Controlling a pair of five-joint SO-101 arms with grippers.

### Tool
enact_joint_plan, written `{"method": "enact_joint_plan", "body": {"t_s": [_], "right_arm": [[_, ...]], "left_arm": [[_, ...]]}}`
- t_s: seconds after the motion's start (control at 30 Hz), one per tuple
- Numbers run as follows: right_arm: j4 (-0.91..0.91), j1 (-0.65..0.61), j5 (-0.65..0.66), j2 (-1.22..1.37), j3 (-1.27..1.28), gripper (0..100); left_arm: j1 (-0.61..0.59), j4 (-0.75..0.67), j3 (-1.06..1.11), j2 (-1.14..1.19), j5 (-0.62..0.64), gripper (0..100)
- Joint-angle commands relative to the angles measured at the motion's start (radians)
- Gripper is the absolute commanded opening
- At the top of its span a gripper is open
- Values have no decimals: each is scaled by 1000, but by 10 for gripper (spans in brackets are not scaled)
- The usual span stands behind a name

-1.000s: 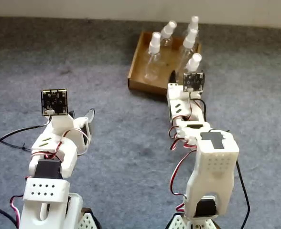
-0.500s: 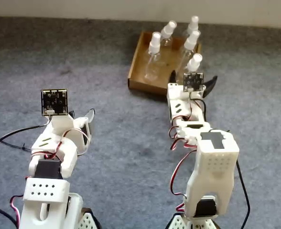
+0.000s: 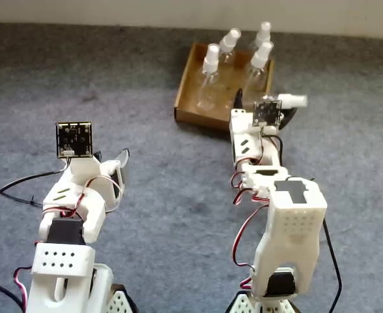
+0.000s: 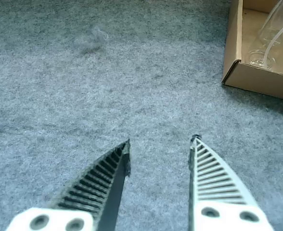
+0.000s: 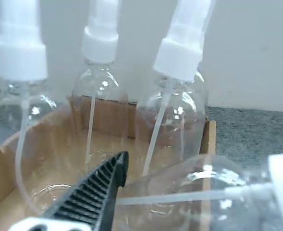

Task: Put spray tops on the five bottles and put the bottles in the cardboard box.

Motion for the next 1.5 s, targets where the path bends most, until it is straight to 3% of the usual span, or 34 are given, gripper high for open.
{"method": "enact_joint_plan", "body": {"t_s": [0.0,0.27,0.47,0.53,0.77,1.47], "right_arm": [[-19,21,2,-18,-36,503],[-18,28,2,-56,-27,462],[-18,42,5,-163,31,77],[-18,45,18,-174,42,2],[-19,12,212,-179,41,5],[-16,-24,213,-182,41,6]], "left_arm": [[-5,-25,-5,-12,-12,189],[-5,-25,-7,-12,-12,189],[-5,-25,-7,-12,-12,189],[-5,-25,-7,-12,-12,189],[-5,-25,-7,-12,-12,189],[-7,-25,-7,-12,-12,189]]}}
